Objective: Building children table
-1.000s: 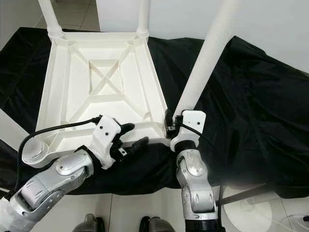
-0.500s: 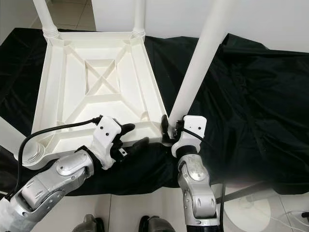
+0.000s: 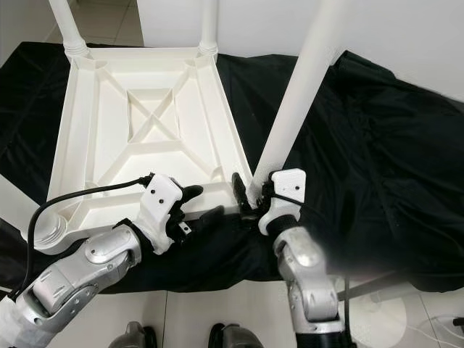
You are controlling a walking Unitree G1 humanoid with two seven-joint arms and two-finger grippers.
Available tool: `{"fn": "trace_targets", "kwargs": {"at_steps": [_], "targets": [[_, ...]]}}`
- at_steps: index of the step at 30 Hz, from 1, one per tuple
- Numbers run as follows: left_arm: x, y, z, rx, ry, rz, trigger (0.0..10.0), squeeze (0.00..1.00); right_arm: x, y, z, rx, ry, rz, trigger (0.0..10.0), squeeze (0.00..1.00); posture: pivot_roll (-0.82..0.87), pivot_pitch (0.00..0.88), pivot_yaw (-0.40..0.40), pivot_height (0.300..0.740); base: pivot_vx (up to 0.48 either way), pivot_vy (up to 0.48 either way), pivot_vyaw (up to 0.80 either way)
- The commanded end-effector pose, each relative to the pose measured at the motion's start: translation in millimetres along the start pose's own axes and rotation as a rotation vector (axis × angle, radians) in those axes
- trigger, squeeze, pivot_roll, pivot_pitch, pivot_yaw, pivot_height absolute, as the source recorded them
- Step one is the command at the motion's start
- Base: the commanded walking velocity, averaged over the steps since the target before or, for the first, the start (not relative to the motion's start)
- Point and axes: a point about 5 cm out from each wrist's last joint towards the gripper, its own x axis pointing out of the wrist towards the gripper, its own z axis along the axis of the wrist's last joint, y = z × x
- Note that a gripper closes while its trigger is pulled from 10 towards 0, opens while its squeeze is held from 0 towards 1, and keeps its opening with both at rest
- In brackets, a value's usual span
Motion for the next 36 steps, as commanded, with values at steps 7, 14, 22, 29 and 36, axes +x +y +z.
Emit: {"fn": "trace_targets", "kwargs": {"at_steps": [7,14,22,29,36], "targets": [[-0.1,-10.2,3.2,0.000,-0.016,-0.195,10.0,0.00,2.5,-5.9,-3.0,-0.003,0.014,0.072,10.0,0.00,-0.09,0.178,-0.099,0.740,0.000,0.000,0.00],[-2.1,-9.9,3.0,0.001,-0.013,-0.194,10.0,0.00,0.8,-4.0,-5.3,-0.002,0.015,0.106,10.0,0.00,-0.09,0.181,-0.092,0.740,0.000,0.000,0.00],[-2.1,-10.4,3.0,0.001,-0.012,-0.197,10.0,0.00,0.2,-5.2,-6.4,-0.005,0.018,0.115,10.0,0.00,-0.09,0.183,-0.090,0.740,0.000,0.000,0.00],[-2.1,-12.1,2.4,-0.003,-0.010,-0.204,10.0,0.00,-1.4,-6.7,-7.0,-0.005,0.020,0.121,10.0,0.00,-0.10,0.185,-0.090,0.740,0.000,0.000,0.00],[-2.0,-11.8,2.3,-0.003,-0.010,-0.204,10.0,0.00,-1.6,-7.0,-7.3,-0.005,0.021,0.126,10.0,0.00,-0.10,0.185,-0.092,0.740,0.000,0.000,0.00]]}}
